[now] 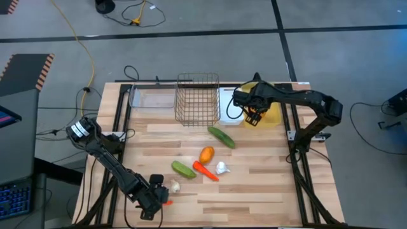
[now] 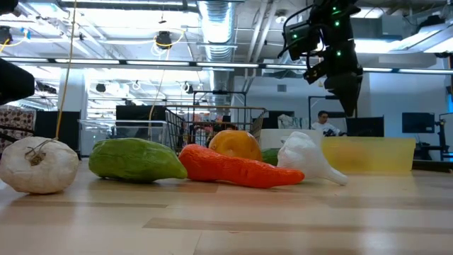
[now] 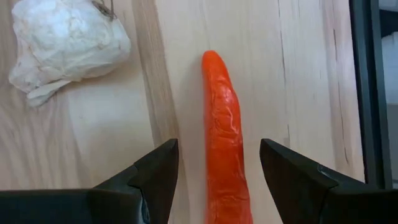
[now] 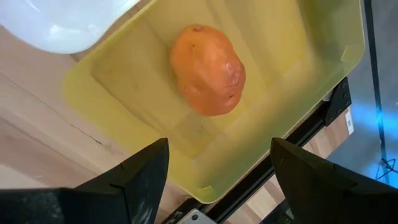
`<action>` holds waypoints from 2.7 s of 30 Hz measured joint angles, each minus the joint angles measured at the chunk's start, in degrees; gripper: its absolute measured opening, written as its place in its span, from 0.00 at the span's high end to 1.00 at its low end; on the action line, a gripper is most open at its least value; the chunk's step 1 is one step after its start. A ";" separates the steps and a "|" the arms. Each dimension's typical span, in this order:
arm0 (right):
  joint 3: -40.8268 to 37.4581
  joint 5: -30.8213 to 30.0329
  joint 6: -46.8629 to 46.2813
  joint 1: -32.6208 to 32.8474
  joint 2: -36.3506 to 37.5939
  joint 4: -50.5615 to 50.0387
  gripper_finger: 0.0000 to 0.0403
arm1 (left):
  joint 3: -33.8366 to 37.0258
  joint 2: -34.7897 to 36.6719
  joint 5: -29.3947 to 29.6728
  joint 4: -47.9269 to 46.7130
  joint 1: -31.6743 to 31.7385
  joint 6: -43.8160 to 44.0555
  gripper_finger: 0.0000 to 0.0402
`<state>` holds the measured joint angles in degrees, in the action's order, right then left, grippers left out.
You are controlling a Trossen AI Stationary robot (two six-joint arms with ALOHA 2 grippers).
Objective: Sort produce into baskets
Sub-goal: Put the bottom carrot into the wire basket, then put the carrot into the wire basket
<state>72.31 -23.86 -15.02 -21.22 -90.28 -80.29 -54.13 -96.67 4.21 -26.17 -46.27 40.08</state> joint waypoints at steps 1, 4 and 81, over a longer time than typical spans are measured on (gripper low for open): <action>0.00 -0.02 -0.06 0.39 0.02 0.00 0.23 | 0.02 -0.19 0.55 0.15 -0.04 0.04 0.48; 0.00 -0.02 -0.11 1.72 0.02 0.00 0.23 | 0.02 -2.07 0.94 0.88 -0.06 -0.17 0.50; 0.00 0.92 -17.57 39.23 0.02 50.75 0.23 | -1.73 4.67 20.49 29.81 57.71 -63.84 0.50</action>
<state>72.31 -22.94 -32.59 18.01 -90.26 -29.54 -55.85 -92.00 24.70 3.64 11.44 -23.76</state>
